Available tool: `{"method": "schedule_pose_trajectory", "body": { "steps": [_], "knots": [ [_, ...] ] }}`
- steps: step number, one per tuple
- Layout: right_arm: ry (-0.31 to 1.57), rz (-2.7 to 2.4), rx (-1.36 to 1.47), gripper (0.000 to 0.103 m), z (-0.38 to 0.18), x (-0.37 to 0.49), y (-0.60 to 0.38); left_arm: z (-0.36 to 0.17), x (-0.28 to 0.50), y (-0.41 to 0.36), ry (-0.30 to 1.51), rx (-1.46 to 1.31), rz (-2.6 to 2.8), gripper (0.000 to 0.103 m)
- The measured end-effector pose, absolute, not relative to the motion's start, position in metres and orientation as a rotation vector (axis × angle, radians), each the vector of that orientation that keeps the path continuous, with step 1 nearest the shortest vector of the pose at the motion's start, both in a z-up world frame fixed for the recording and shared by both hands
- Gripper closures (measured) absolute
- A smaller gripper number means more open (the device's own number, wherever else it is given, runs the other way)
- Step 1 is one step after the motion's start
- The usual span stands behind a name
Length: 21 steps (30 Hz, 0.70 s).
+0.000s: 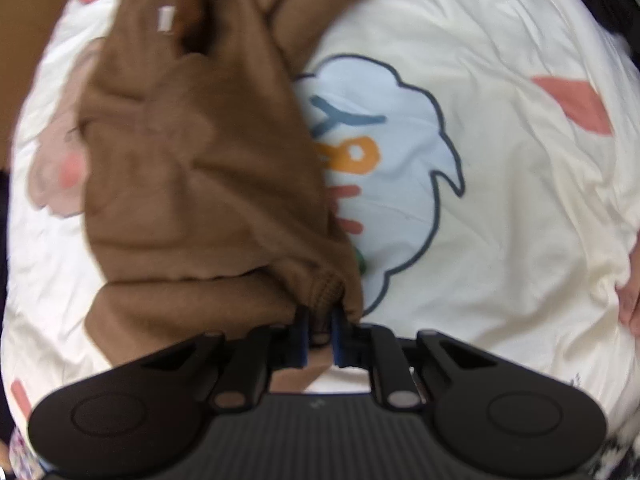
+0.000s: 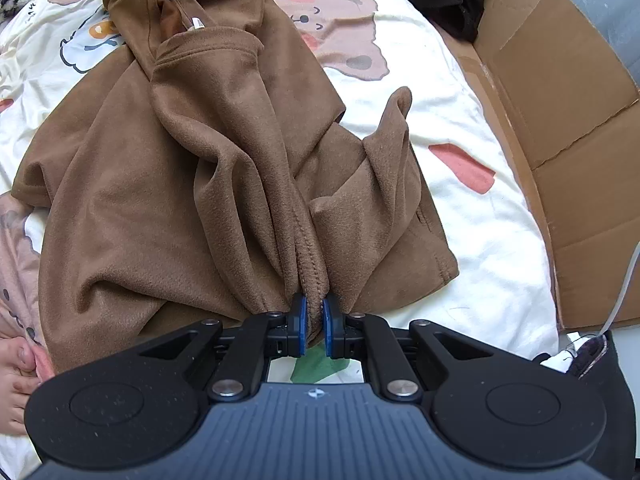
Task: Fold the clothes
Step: 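Grasp the brown T-shirt edge with the left gripper beside the right gripper, then lift the T-shirt high with both grippers, holding it spread between them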
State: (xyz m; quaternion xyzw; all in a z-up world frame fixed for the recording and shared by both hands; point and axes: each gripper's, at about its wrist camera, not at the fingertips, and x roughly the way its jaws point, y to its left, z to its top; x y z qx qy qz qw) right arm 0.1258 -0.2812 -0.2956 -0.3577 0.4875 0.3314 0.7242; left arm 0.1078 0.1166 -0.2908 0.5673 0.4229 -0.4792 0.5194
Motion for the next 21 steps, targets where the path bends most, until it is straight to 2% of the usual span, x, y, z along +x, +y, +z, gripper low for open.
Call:
{"method": "schedule_pose_trajectory", "body": {
  "steps": [6, 13, 21],
  "knots": [
    [1.053, 0.723, -0.817, 0.094, -0.28, 0.118, -0.282, -0.261, 0.116, 0.132, 1.005, 1.187, -0.99, 0.092],
    [0.987, 0.659, -0.812, 0.094, -0.245, 0.113, -0.285, -0.211, 0.13, 0.166, 1.037, 0.799, -0.802, 0.093],
    [0.88, 0.567, -0.78, 0.095, -0.199, 0.103, -0.292, -0.145, 0.138, 0.187, 0.923, 0.615, -0.65, 0.095]
  ]
}}
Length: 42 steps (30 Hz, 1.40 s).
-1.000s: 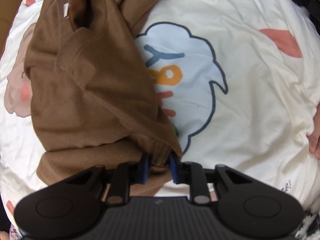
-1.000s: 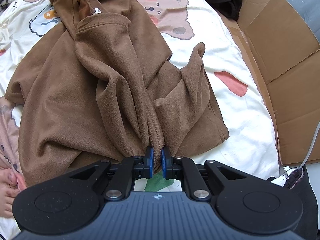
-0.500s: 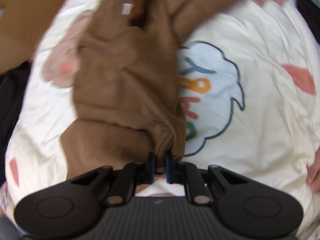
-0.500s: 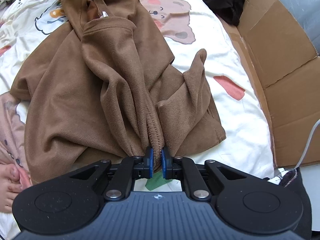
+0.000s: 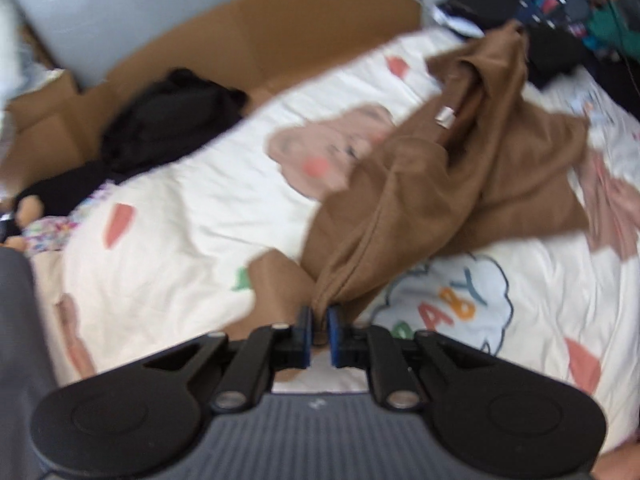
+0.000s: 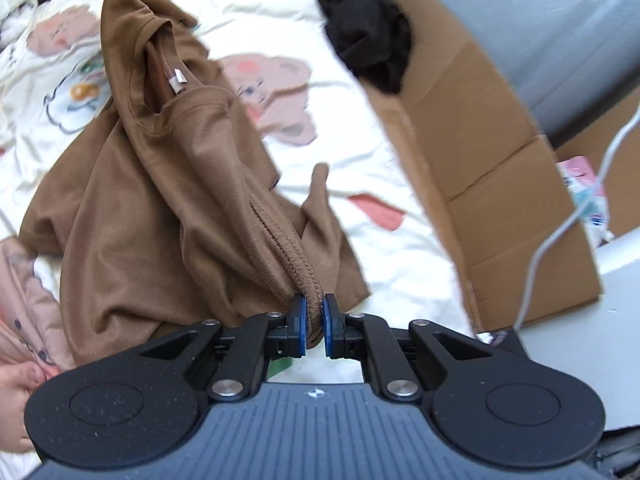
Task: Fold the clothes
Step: 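Lift the T-shirt high with both grippers, holding it spread between them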
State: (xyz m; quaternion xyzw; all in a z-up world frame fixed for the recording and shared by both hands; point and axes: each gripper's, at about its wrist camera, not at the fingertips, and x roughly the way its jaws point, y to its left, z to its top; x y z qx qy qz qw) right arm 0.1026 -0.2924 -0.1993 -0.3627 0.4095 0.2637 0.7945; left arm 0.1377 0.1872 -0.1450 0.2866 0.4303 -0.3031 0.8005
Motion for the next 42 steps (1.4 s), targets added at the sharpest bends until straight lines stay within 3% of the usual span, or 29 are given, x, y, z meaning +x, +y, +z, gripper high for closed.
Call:
{"method": "schedule_pose_trajectory", "body": {
  "steps": [29, 42],
  "knots": [
    [0.259, 0.115, -0.902, 0.097, 0.107, 0.043, -0.3, 0.161, 0.077, 0.179, 0.229, 0.433, -0.148, 0.098],
    [0.091, 0.067, -0.887, 0.097, 0.191, -0.007, -0.297, 0.258, 0.017, 0.194, 0.057, 0.381, -0.099, 0.098]
  ]
}}
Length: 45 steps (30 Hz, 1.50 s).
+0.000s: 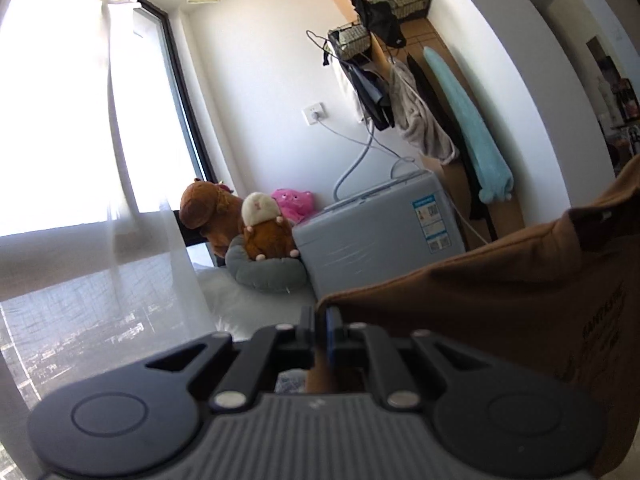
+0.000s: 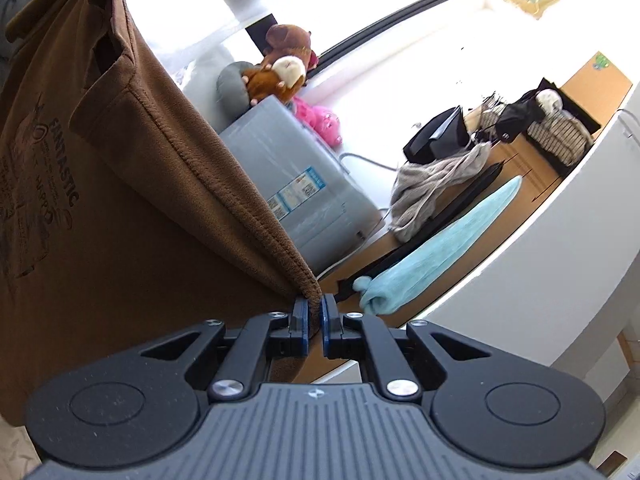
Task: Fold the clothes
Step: 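Lift the T-shirt high with both grippers, holding it spread between them, then carry the hanging T-shirt with both grippers over the cardboard box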
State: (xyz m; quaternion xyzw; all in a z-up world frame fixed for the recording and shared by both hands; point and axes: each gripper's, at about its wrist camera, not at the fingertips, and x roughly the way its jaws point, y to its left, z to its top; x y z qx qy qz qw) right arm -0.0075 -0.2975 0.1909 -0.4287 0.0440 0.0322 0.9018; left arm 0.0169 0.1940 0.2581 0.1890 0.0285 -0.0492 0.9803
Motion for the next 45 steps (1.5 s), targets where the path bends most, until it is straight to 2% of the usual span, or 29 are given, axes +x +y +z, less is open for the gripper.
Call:
{"method": "schedule_pose_trajectory", "body": {
  "steps": [4, 13, 23, 32, 39, 45],
  "knots": [
    [0.069, 0.067, -0.878, 0.097, 0.197, -0.024, -0.295, 0.263, 0.003, 0.194, 0.052, 0.389, -0.108, 0.098],
    [0.084, 0.07, -0.817, 0.097, 0.178, -0.034, -0.296, 0.238, 0.008, 0.193, 0.105, 0.386, -0.124, 0.098],
    [0.121, 0.073, -0.826, 0.097, 0.155, 0.002, -0.296, 0.213, 0.042, 0.198, 0.153, 0.37, -0.115, 0.098],
    [0.115, 0.083, -0.826, 0.097, 0.153, 0.041, -0.288, 0.215, 0.059, 0.205, 0.159, 0.37, -0.098, 0.098],
    [0.103, 0.096, -0.757, 0.097, 0.166, 0.031, -0.294, 0.232, 0.034, 0.205, 0.115, 0.354, -0.105, 0.098],
    [0.057, 0.1, -0.729, 0.097, 0.186, -0.017, -0.301, 0.254, -0.018, 0.197, 0.046, 0.353, -0.12, 0.098]
  ]
}}
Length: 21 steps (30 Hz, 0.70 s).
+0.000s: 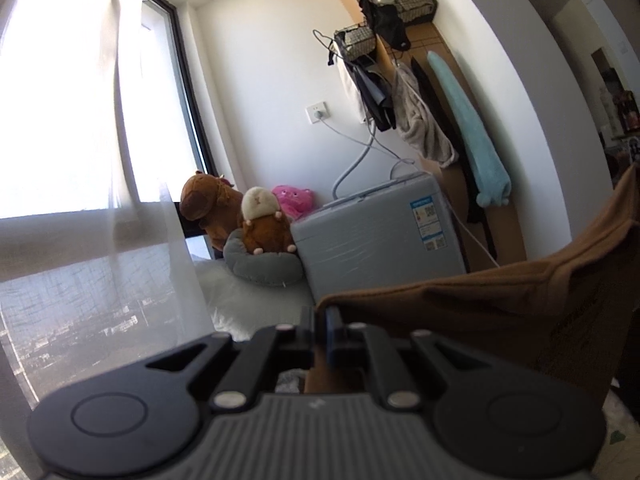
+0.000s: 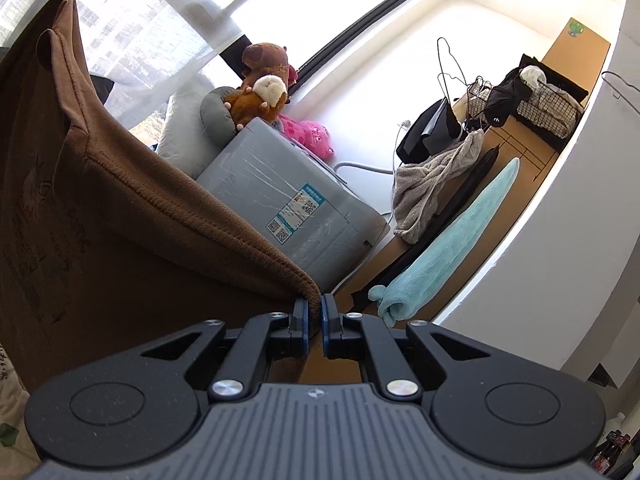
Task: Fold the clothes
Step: 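Carry the hanging T-shirt with both grippers over the cardboard box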
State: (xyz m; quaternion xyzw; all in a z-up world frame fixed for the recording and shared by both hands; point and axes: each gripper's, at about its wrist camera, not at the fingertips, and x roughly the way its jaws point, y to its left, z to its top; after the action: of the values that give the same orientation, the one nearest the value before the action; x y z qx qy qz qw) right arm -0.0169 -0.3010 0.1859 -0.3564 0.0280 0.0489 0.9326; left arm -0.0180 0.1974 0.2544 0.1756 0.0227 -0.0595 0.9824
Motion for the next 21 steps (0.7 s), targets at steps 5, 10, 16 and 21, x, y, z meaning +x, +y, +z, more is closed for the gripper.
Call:
{"method": "schedule_pose_trajectory", "body": {
  "steps": [5, 10, 16, 21],
  "knots": [
    [0.009, 0.086, -0.703, 0.097, 0.206, -0.062, -0.312, 0.273, -0.081, 0.186, -0.036, 0.359, -0.132, 0.098],
    [-0.049, 0.087, -0.692, 0.097, 0.225, -0.107, -0.321, 0.283, -0.136, 0.178, -0.09, 0.35, -0.123, 0.098],
    [-0.103, 0.097, -0.687, 0.097, 0.24, -0.153, -0.327, 0.288, -0.172, 0.172, -0.108, 0.327, -0.126, 0.098],
    [-0.092, 0.108, -0.686, 0.097, 0.236, -0.153, -0.329, 0.28, -0.167, 0.171, -0.066, 0.315, -0.137, 0.098]
  ]
}}
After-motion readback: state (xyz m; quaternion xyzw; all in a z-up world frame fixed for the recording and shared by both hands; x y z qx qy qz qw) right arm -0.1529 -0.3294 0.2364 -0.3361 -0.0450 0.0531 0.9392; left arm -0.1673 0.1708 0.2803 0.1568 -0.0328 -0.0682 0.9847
